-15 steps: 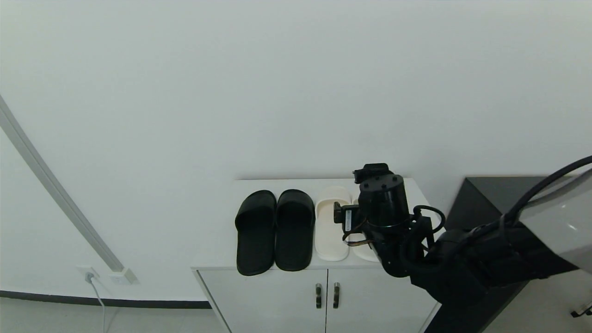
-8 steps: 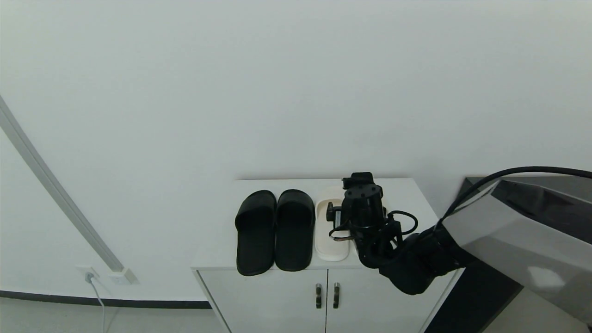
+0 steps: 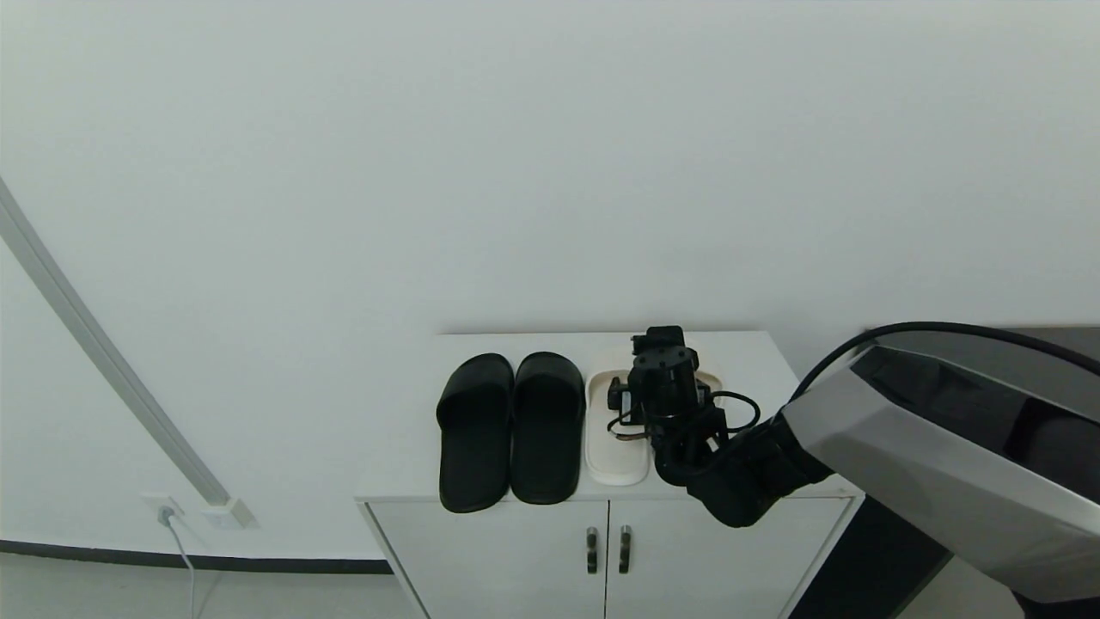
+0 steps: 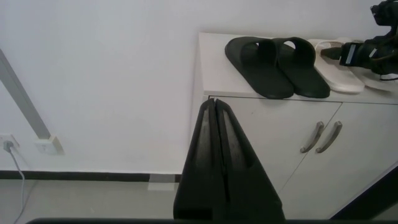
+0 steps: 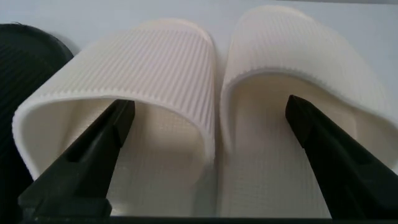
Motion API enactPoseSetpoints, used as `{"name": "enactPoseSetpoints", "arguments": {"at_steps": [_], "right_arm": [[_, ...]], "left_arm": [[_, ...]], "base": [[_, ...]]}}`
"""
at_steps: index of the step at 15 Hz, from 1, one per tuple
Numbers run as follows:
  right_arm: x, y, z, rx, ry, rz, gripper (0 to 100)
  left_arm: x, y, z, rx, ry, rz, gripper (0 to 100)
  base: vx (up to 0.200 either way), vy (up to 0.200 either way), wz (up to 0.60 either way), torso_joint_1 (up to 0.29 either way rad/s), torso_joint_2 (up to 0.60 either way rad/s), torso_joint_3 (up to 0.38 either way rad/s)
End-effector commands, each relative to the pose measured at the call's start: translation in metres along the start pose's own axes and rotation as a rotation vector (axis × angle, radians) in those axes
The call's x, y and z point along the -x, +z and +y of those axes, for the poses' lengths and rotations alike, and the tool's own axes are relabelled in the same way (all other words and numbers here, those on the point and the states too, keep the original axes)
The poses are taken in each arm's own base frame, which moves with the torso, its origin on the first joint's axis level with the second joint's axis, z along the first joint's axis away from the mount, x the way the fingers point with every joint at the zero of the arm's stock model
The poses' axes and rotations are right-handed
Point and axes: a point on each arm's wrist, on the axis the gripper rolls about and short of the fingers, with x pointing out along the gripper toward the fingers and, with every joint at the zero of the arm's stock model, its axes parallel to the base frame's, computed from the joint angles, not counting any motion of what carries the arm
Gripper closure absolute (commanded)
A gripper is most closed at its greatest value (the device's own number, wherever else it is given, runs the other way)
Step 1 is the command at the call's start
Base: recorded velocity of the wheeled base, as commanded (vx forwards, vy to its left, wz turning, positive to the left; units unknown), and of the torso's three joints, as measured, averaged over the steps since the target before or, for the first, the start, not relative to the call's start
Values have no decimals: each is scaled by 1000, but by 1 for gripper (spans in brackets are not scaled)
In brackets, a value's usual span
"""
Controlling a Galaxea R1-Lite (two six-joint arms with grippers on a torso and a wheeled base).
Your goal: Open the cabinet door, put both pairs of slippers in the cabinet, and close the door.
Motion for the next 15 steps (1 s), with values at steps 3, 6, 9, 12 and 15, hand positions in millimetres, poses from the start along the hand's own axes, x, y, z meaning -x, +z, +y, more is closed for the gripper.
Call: {"name": "enactPoseSetpoints", "arguments": {"at_steps": [3,6,9,12,15], "right_arm": [[-20,0,-2,15,-18,-20,0],[-35,0,-7,27,-42,-36,0],[-36,3,-8,24,-41,-43,100],[-31,15,-9,13,-38,-62,100],[-9,39,-10,15,-18,-89,100]], "left_arm": [[0,0,0,1,1,-1,100],[0,0,0,1,1,1,100],[0,0,0,1,1,1,100],[0,0,0,1,-1,-1,100],[0,0,0,1,1,1,100]], "base": [[0,0,0,0,0,0],[0,0,0,0,0,0],[0,0,0,0,0,0],[0,0,0,0,0,0],[0,0,0,0,0,0]]}}
